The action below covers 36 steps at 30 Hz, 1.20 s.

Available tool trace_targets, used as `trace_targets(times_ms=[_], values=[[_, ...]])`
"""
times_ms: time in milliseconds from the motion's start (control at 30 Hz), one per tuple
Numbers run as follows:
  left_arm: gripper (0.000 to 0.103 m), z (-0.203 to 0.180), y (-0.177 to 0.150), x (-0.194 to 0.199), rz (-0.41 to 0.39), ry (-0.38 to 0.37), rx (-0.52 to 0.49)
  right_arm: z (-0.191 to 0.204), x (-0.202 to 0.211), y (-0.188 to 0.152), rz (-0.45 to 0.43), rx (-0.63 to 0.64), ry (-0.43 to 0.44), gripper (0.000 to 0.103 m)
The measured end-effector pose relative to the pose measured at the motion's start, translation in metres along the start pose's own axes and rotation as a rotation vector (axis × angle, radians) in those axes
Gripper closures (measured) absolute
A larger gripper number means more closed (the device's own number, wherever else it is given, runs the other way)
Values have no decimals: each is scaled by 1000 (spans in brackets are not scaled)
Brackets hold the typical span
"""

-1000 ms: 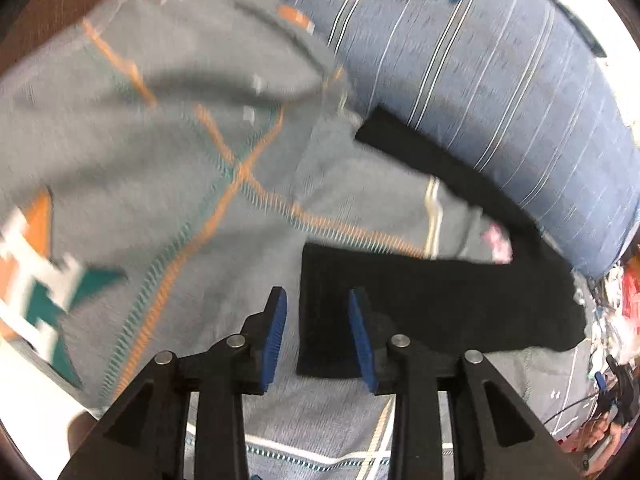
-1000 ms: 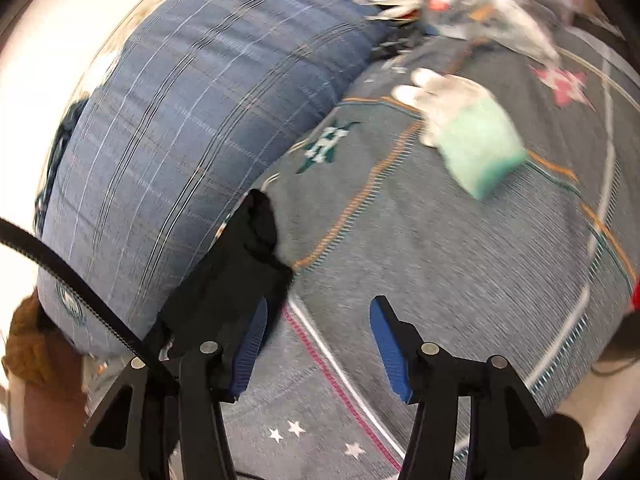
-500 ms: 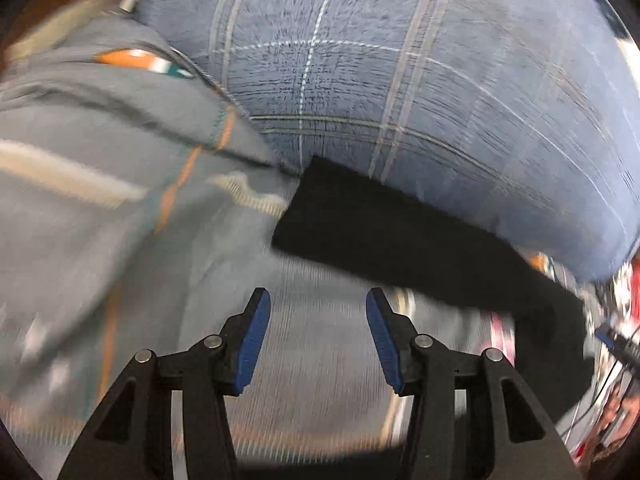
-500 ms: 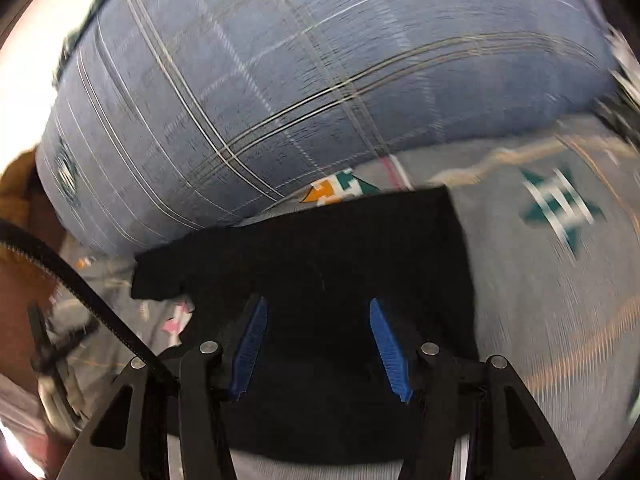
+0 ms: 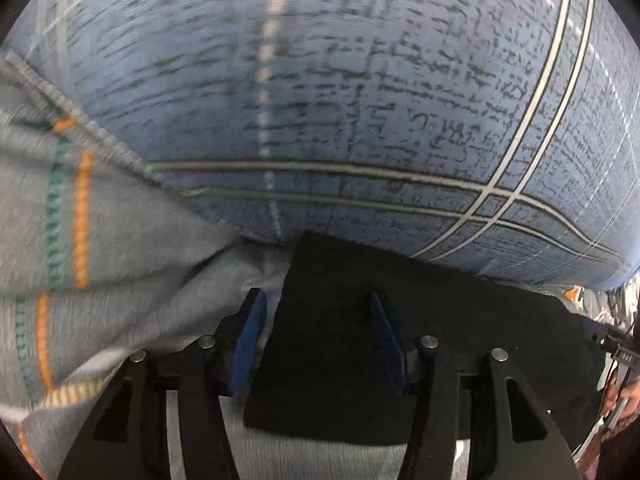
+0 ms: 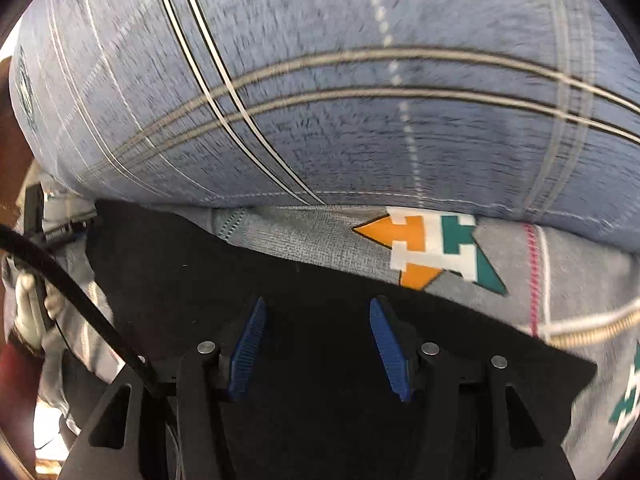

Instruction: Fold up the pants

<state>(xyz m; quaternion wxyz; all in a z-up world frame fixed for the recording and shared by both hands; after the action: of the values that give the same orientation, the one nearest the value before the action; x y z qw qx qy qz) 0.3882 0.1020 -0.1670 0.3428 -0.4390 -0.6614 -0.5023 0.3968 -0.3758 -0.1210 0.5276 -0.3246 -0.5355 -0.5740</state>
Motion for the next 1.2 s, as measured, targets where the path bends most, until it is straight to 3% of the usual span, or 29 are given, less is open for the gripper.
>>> trace_targets(times_ms=[200, 233, 267, 333, 433, 467, 500, 533, 567, 800, 1033, 1167, 1200], values=[[42, -19, -2, -2, 15, -5, -83, 4, -8, 6, 1, 53, -2, 42], [56, -24, -4, -2, 19, 11, -110, 10, -11, 7, 3, 73, -4, 42], [83, -28, -6, -1, 17, 35, -139, 15, -13, 6, 4, 109, -24, 42], [91, -32, -9, 4, 9, 36, -155, 24, -20, 7, 3, 160, -72, 42], [93, -34, -13, 10, 1, 50, -154, 38, -31, 10, -8, 212, -124, 40], [93, -36, -14, 12, -7, 56, -148, 46, -35, 9, -11, 229, -142, 45], [93, -35, -15, 15, -14, 59, -145, 51, -35, 8, -11, 234, -135, 54], [93, -37, -15, 19, -23, 64, -145, 58, -35, 7, -12, 237, -114, 82], [94, -39, -16, 24, -34, 67, -148, 65, -37, 6, -9, 238, -118, 97], [94, -47, -31, 74, -133, 56, -158, 83, -24, -12, -73, 174, -129, 98], [95, -48, -56, 151, -251, 2, -162, 113, 28, -41, -175, 149, -114, 98], [96, -39, -90, 201, -320, -4, -183, 117, 58, -70, -215, 159, -93, 98], [96, -52, -94, 204, -337, -3, -189, 118, 68, -75, -226, 158, -86, 98]])
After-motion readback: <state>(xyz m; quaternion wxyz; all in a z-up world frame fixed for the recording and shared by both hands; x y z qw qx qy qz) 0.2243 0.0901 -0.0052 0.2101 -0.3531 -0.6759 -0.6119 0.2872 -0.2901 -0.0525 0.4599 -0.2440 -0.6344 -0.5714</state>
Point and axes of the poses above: each gripper's, at about its wrist camera, not at the fingertips, and x roughly against the way its jaws point, z to its left, y to its top, the point moved 1 cm from there along -x, roughly the way its jaws point, and after that the axes turned 1 degree about z, right-handed, at the moved point
